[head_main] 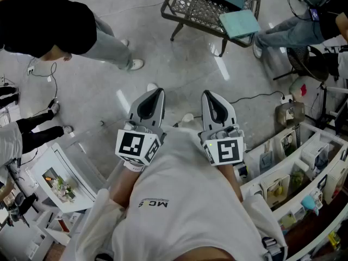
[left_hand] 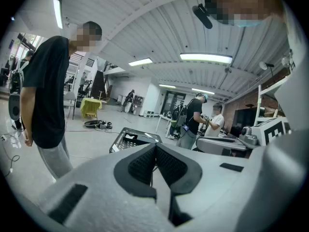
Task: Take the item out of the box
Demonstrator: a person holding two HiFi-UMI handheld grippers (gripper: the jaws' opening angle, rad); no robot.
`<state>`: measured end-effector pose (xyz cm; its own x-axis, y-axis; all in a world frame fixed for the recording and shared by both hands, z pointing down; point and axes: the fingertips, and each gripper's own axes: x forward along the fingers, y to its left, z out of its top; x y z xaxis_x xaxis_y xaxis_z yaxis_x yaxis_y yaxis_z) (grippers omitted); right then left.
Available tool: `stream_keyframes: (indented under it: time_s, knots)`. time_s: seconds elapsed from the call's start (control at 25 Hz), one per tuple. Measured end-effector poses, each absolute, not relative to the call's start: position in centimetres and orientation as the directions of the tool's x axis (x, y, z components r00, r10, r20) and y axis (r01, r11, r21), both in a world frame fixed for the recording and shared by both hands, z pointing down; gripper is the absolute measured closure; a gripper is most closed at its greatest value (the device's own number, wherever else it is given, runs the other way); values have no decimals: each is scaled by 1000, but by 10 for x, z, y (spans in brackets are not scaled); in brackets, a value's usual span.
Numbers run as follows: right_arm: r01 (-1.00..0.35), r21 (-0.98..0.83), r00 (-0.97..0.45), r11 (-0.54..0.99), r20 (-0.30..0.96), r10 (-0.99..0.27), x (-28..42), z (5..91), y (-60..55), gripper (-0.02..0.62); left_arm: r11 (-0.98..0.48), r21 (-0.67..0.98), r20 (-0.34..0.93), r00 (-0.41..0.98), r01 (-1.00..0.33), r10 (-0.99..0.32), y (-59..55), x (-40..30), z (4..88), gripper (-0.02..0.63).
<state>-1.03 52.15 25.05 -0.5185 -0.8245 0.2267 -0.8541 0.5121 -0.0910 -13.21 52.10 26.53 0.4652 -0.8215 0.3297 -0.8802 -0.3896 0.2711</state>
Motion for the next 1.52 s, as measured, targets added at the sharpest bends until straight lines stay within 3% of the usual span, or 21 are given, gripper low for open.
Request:
stream_keyframes:
  time_s: [0.2,0.52,1.28,1.52]
  knots:
    - [-838,-55,-543,543,179,-820,11,247,528,580,-422,241,287,480,-874,-829,535,-88,266,581]
    - [-859,-47,-511,510,165,-844,14,242,541,580,-472,238,281,525,-849,-803,550,-77,264,581]
    - [-880,-73,-475,469,118,-872,-117,233,498,578,-479,251,211,530,-841,-821,511,-216,254,581]
    - [-889,-66,-458,454,156,-875,-126,240,485,578,-479,257,220,534,-839,-816,490,-234,257,581]
